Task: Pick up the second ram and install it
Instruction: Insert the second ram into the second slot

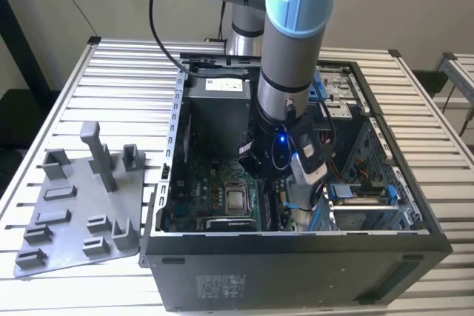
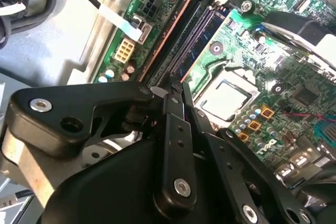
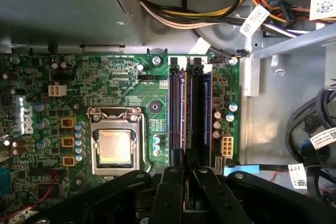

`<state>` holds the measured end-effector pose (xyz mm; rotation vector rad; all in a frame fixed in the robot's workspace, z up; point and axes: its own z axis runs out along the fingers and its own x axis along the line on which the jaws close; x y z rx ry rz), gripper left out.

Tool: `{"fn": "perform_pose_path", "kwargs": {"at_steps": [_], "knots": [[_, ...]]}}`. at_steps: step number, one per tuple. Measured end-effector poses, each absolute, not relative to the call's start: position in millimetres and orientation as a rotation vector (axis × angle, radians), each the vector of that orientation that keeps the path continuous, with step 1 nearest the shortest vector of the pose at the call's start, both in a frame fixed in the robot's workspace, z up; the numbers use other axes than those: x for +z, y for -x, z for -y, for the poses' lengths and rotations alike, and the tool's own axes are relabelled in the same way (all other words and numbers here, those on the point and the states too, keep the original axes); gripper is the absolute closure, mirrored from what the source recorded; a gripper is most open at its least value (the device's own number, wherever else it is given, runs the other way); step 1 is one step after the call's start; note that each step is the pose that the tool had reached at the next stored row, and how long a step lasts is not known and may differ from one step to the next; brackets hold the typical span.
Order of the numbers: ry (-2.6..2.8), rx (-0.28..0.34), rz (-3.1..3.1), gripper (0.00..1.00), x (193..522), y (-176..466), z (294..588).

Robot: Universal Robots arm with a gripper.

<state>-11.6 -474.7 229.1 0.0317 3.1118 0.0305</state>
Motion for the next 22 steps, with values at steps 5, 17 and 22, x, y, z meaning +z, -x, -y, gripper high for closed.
{"fn": "perform_pose_path", "kwargs": {"at_steps": [5, 17, 22], "knots": [[-0.017, 0.031, -3.112, 0.86, 228.7, 11.6, 474.5], [-0.015, 0.036, -3.112, 0.86, 228.0, 11.6, 474.5], [-0.016, 0.038, -3.112, 0.86, 227.9, 11.7, 474.6]]}}
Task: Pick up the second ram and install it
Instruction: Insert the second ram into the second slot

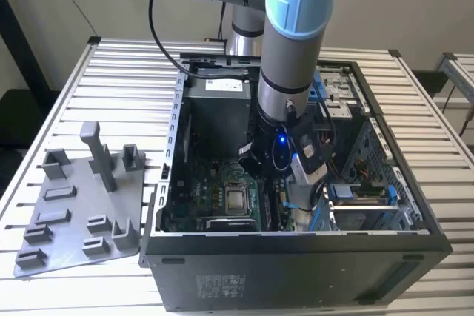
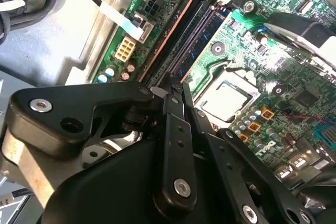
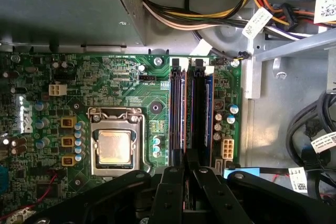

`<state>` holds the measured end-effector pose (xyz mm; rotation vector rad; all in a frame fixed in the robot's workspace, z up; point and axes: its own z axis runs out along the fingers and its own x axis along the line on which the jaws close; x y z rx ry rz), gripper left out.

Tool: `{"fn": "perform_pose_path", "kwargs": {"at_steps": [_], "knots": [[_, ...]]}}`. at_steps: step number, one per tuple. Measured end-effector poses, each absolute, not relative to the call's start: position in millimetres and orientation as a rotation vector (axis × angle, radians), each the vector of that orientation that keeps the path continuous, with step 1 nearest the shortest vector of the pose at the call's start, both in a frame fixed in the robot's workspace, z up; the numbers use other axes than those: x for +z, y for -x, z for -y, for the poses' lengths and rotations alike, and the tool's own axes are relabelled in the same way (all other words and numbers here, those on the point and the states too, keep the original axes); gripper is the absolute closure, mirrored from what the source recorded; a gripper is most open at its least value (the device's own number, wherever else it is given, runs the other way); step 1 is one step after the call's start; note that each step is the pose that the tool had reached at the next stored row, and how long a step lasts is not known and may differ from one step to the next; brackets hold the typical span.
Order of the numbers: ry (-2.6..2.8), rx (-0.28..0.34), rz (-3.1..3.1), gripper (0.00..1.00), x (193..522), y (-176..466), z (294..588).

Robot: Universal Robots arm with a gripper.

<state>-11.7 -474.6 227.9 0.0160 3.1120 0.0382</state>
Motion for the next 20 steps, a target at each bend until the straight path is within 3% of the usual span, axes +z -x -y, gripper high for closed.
{"fn": "perform_pose_path", "kwargs": {"at_steps": [20], "knots": [[-0.033, 0.035, -3.112, 0.86, 224.7, 10.9, 474.8]]}}
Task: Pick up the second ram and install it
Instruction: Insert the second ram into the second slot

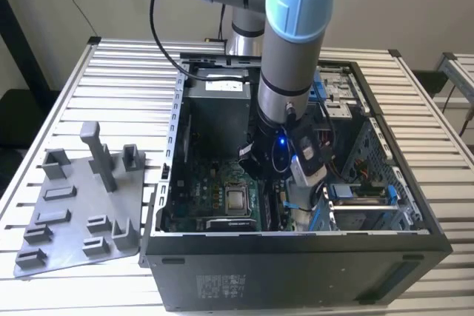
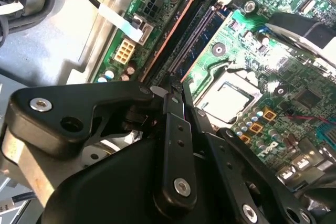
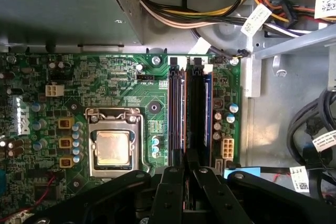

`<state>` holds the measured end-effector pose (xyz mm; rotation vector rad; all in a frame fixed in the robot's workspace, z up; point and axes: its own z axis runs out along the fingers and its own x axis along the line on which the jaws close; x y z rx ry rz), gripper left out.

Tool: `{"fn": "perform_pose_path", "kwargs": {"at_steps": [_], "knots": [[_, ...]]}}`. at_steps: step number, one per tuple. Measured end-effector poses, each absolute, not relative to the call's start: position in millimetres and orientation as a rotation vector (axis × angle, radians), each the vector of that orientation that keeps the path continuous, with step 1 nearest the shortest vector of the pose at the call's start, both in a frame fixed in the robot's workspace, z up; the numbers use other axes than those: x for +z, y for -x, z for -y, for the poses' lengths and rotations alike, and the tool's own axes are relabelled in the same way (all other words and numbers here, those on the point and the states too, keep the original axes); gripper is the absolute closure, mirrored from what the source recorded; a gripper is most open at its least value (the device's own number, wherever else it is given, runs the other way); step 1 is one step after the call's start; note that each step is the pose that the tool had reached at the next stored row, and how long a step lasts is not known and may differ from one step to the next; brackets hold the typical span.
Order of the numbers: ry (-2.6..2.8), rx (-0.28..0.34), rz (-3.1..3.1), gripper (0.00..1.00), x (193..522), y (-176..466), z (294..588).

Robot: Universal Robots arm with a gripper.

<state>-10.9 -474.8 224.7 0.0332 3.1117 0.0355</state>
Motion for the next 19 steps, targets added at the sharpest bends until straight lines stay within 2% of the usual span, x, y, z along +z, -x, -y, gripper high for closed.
{"fn": "perform_pose_path", "kwargs": {"at_steps": [19], "knots": [[-0.025, 0.036, -3.112, 0.86, 220.2, 11.0, 472.7]]}}
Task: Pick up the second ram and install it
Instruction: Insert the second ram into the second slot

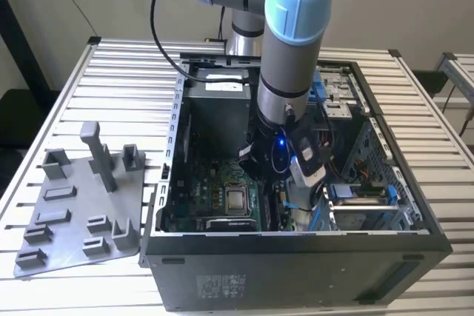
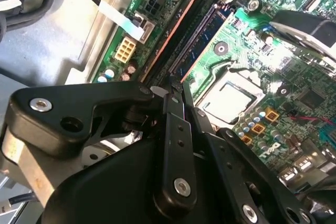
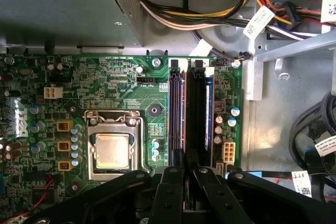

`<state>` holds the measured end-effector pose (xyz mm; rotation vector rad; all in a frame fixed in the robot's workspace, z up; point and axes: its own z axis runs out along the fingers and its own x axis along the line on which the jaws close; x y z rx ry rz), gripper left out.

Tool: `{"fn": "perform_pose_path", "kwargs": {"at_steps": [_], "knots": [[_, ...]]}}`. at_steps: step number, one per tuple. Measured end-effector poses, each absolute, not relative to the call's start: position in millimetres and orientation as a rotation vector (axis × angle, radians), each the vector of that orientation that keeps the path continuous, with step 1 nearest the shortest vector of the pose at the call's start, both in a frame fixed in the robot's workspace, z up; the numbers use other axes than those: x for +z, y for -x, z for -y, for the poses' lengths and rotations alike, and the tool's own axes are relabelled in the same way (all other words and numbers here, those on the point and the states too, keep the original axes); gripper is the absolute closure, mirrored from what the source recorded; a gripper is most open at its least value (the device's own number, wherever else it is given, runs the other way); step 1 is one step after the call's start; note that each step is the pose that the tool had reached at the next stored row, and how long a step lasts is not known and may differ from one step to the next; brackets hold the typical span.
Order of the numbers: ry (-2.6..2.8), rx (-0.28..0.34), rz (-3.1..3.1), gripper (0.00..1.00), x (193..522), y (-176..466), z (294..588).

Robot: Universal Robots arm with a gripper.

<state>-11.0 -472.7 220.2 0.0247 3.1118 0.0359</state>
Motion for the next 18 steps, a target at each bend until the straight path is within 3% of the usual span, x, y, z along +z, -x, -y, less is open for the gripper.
{"fn": "perform_pose_path", "kwargs": {"at_steps": [8, 10, 11, 13, 14, 18], "knots": [[-0.025, 0.036, -3.112, 0.86, 217, 11, 473], [-0.025, 0.037, -3.112, 0.84, 217, 11, 473], [-0.025, 0.036, -3.112, 0.78, 217, 11, 473], [-0.025, 0.036, -3.112, 0.78, 217, 11, 473], [-0.024, 0.036, -3.112, 0.72, 217, 11, 473], [-0.025, 0.036, -3.112, 0.72, 234, 11, 473]]}}
